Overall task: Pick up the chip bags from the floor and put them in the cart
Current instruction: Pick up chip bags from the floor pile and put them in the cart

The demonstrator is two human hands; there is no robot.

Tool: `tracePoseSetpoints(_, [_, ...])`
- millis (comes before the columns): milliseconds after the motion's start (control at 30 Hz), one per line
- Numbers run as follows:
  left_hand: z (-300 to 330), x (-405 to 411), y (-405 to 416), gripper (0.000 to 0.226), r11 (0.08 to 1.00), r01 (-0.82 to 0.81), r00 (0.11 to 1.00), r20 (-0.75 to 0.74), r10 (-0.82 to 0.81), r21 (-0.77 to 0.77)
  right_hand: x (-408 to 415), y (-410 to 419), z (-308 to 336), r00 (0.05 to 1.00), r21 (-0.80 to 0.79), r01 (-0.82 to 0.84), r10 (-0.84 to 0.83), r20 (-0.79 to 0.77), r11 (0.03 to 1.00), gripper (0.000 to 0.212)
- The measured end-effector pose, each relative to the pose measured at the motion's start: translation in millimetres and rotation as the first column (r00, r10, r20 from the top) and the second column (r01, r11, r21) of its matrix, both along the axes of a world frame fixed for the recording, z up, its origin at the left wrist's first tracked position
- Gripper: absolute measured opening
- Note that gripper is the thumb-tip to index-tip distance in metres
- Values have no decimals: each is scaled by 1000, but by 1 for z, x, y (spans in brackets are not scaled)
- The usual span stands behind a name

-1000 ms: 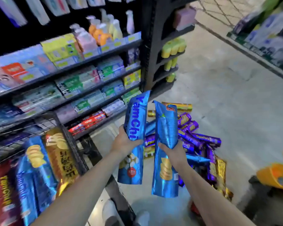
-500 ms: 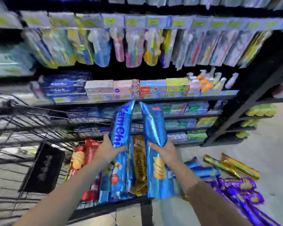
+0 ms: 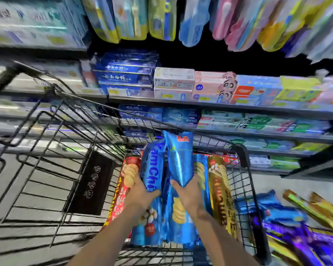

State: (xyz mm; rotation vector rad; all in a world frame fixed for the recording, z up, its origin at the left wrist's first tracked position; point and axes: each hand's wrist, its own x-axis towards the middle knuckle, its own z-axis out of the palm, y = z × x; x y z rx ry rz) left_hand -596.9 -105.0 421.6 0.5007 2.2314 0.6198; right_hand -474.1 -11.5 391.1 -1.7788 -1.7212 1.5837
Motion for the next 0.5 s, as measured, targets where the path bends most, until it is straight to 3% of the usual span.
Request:
tracePoseSetpoints(133, [-46, -4, -4, 79, 993, 51, 996, -62, -58, -110, 4, -12, -45, 966, -102, -3, 29, 258, 995, 94])
tracePoseSetpoints(267, [-80, 4, 5, 80, 990, 74, 993, -80, -84, -117, 2, -14, -73, 954, -61, 8, 11, 300, 998, 89])
tracePoseSetpoints(500, [-107, 15, 17, 87, 989, 94, 989, -103, -106, -115, -5, -13, -90, 864, -22, -32, 39, 502, 999, 91])
